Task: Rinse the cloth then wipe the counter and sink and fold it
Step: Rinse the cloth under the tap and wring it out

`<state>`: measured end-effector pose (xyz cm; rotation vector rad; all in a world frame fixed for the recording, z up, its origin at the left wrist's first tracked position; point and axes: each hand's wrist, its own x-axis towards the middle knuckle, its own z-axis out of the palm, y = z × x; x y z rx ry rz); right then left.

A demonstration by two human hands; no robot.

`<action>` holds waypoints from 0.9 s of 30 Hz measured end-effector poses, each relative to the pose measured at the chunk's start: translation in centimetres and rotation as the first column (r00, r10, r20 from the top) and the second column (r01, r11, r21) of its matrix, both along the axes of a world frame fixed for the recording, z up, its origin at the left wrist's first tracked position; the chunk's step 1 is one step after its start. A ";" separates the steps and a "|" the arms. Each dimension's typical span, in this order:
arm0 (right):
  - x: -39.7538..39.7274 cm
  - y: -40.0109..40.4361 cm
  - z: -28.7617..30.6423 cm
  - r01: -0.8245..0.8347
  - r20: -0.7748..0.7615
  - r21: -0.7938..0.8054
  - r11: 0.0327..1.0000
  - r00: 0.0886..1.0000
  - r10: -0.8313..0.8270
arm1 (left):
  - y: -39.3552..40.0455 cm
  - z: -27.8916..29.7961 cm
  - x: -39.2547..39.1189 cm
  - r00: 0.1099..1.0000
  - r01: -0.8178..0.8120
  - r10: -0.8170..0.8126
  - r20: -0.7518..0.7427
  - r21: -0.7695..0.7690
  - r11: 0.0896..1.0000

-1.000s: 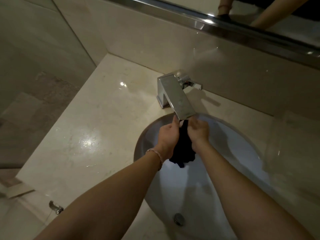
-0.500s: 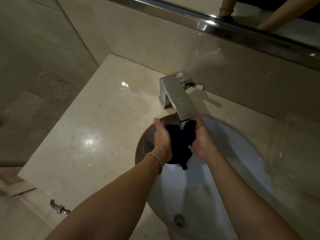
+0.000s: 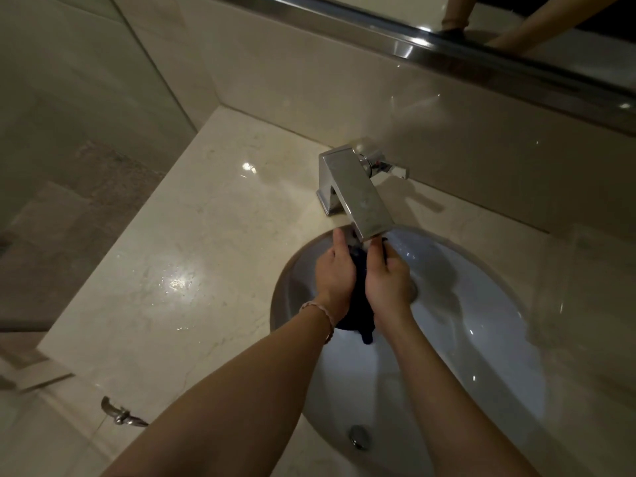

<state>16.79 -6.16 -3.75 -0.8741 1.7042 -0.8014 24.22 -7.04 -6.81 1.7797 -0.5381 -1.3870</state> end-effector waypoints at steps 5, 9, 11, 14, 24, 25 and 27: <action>2.0 0.1 0.3 0.022 -0.044 -0.130 0.991 0.999 -0.028 | -1.1 0.4 0.3 0.993 -0.108 0.107 -0.054 -0.009 0.994; 1.3 -2.4 -1.8 0.065 -0.189 -0.081 0.995 0.979 -0.080 | -0.7 1.5 -0.8 0.994 -0.032 0.038 -0.102 0.055 0.998; 0.4 -3.4 -2.7 0.010 -0.265 0.011 1.000 0.964 -0.007 | -0.5 2.0 -1.5 0.989 -0.047 0.065 -0.133 0.129 0.991; 0.9 -3.5 -1.9 0.018 -0.311 0.040 0.999 0.950 -0.004 | -0.9 1.6 -1.1 0.998 -0.052 0.055 -0.030 0.093 0.994; 0.5 -2.6 -0.7 0.158 -0.200 0.033 0.987 0.968 -0.149 | -1.0 1.3 -1.2 0.998 0.043 -0.039 -0.041 0.086 0.995; -0.1 -3.4 -1.3 0.147 -0.212 0.045 0.988 0.968 -0.134 | -0.8 1.2 -1.7 0.997 0.060 -0.056 -0.062 0.068 0.996; -0.3 -3.9 -2.2 0.114 -0.250 0.077 0.990 0.964 -0.091 | -0.9 1.1 -1.7 0.998 0.043 -0.041 -0.041 0.051 0.998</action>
